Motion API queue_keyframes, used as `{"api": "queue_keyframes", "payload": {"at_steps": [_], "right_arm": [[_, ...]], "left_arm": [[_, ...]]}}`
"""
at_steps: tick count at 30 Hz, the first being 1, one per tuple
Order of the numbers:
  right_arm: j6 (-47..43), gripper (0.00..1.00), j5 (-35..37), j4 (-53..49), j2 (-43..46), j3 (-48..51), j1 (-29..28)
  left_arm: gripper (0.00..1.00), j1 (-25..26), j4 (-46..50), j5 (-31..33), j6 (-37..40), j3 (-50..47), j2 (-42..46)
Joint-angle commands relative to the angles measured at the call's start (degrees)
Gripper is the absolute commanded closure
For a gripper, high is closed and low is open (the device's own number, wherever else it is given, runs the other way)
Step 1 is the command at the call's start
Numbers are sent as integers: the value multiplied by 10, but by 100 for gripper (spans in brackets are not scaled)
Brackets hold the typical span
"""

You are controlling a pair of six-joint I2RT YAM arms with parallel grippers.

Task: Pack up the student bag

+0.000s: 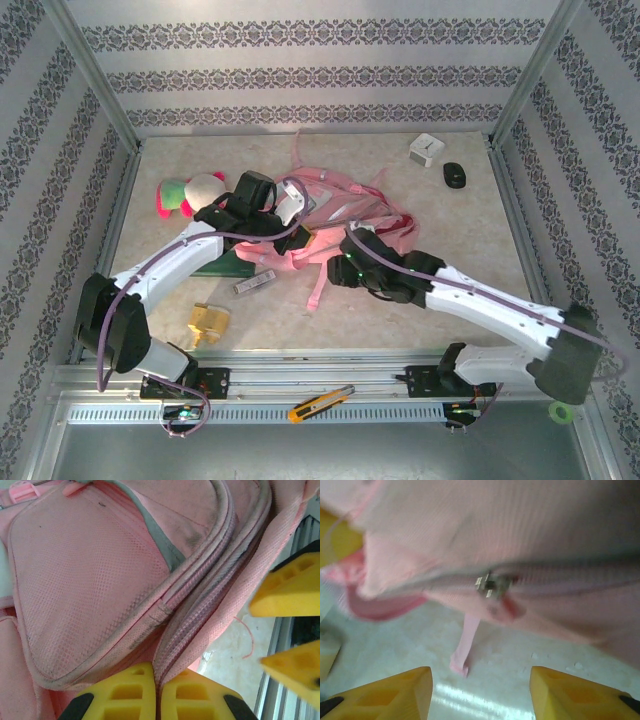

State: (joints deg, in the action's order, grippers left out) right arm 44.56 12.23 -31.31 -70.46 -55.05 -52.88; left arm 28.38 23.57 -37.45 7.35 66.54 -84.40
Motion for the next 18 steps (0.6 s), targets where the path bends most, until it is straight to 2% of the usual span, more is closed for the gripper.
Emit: {"api": "queue_keyframes", "payload": {"at_steps": [1, 8, 10, 15, 18], "right_arm": [[53, 46, 112, 35, -29, -28, -2], [5, 48, 173, 51, -79, -59, 15], [-18, 57, 173, 66, -80, -57, 22], [-49, 90, 162, 60, -46, -41, 47], [-67, 100, 119, 60, -5, -12, 69]], "left_arm": [[100, -6, -32, -38, -47, 32, 5], [100, -6, -40, -50, -47, 24, 10], [100, -7, -40, -50, -46, 22, 13], [100, -6, -23, -25, -21, 19, 20], [100, -7, -10, 0, 1, 15, 20]]}}
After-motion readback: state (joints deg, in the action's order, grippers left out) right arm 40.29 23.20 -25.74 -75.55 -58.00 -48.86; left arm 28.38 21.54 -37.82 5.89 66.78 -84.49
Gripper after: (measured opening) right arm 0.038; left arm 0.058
